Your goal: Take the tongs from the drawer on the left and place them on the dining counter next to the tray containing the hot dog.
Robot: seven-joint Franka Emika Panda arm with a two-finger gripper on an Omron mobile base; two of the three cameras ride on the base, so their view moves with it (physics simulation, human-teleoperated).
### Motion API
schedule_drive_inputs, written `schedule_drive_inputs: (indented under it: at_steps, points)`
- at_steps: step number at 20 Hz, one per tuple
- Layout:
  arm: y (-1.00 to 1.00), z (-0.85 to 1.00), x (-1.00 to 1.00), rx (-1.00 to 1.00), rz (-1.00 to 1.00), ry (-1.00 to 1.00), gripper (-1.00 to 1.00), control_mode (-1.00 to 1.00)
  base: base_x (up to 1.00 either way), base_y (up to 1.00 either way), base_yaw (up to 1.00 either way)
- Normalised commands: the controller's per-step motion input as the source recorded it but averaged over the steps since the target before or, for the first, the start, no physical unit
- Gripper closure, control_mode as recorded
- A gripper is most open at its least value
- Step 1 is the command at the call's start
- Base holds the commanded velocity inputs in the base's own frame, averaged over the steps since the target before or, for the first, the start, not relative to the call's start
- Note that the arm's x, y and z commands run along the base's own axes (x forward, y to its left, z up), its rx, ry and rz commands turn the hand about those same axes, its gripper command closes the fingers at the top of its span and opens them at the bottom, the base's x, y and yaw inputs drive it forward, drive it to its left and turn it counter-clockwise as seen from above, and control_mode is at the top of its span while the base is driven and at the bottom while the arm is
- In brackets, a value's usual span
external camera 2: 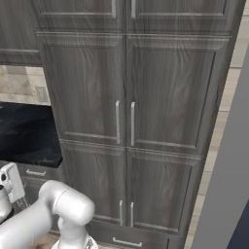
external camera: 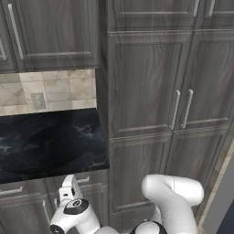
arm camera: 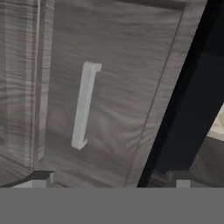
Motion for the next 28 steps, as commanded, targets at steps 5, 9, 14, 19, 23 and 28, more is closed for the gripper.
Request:
schedule_drive_inputs:
  at_steps: [5,9,14,19,23,28]
  points:
    - [0.00,-0.03,0.16,0.04,0.00,-0.02,-1.00,-1.00,0.00,0.00,0.00]
    - [0.01,0.00,0.26,0.06,0.00,0.00,-1.00,-1.00,0.00,0.00,0.00]
    - [0.03,0.00,0.11,0.03,0.00,0.00,-1.00,-1.00,0.00,0.00,0.00]
    - [0.08,-0.04,0.00,0.00,0.00,0.00,-1.00,-1.00,0.00,0.00,0.00]
    - [0.08,-0.28,0.05,0.00,0.00,0.00,-1.00,-1.00,0.00,0.00,0.00]
    - [0.02,-0.35,0.16,0.00,0.00,0.00,-1.00,-1.00,0.00,0.00,0.00]
